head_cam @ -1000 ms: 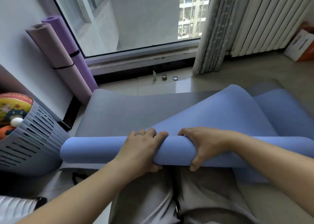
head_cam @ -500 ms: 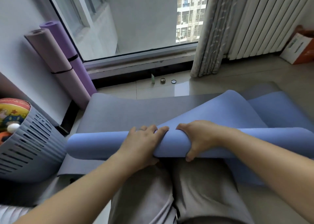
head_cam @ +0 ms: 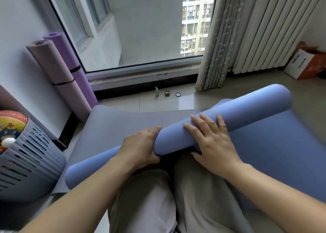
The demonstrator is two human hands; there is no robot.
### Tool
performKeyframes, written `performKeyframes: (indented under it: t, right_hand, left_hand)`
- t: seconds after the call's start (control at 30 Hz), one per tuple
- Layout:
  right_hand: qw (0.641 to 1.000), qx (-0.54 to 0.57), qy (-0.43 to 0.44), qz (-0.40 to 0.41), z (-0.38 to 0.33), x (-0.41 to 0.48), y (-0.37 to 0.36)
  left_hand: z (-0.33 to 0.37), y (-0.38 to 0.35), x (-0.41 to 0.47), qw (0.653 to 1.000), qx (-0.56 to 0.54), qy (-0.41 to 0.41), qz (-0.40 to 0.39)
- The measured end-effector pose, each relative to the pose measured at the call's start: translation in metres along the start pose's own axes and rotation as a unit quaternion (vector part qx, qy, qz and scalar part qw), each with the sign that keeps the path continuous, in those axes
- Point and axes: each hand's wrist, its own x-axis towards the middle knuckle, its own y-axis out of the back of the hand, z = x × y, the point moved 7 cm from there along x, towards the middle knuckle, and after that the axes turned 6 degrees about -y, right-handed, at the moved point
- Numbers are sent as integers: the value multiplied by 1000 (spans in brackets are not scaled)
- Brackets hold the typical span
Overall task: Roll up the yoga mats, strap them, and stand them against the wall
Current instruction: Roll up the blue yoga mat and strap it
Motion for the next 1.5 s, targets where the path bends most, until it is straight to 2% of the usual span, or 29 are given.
performKeyframes:
  t: [0.1, 0.17, 0.27, 0.37, 0.47, 0.57, 0.67, 0.73, 0.8, 0.9, 0.97, 1.03, 1.07, 1.2, 1.27, 1.37, 1.5]
  right_hand:
    - [998, -42, 35, -33, 2, 29, -2]
    - [997, -55, 33, -37, 4, 52, 5]
    - [998, -57, 1, 1, 9, 90, 27]
    - [994, -31, -43, 93, 12, 121, 54]
    - [979, 1, -84, 187, 12, 140, 82]
    - [959, 26, -95, 264, 5, 151, 107]
    - [945, 46, -96, 309, -10, 154, 124]
    - [947, 50, -87, 304, -22, 151, 127]
    - [960, 36, -63, 269, -32, 141, 120]
    - [987, 11, -29, 159, -40, 111, 92]
    - [998, -4, -15, 59, -41, 89, 75]
    - [996, -32, -9, -82, -41, 65, 60]
    - [989, -44, -6, -144, -40, 52, 54]
    - [956, -18, 0, -293, -31, 6, 43]
    - [936, 5, 2, -353, -30, -13, 36]
    - [908, 37, 1, -418, -31, -27, 29]
    - [845, 125, -30, -519, -29, -45, 4]
  left_hand:
    - [5, 7, 4, 999, 25, -19, -12]
    - [3, 20, 11, 998, 64, -19, 6]
    - [-3, 59, 27, 988, 120, -7, 97]
    - [-8, 108, 42, 967, 157, -13, 199]
    - [-8, 153, 46, 930, 208, -58, 296]
    - [-4, 193, 36, 871, 275, -102, 395]
    - [-6, 218, 17, 822, 325, -113, 454]
    - [-11, 216, 4, 815, 331, -110, 463]
    - [-16, 198, -9, 832, 312, -112, 445]
    - [-17, 148, -28, 876, 271, -107, 384]
    - [-12, 116, -37, 908, 234, -99, 332]
    - [-3, 88, -45, 938, 194, -97, 269]
    - [1, 74, -48, 951, 175, -97, 235]
    - [30, 29, -61, 983, 137, -107, 52]
    - [37, 12, -65, 985, 128, -108, -28]
    - [42, 6, -67, 986, 84, -116, -83]
    - [42, -9, -69, 976, 10, -117, -184]
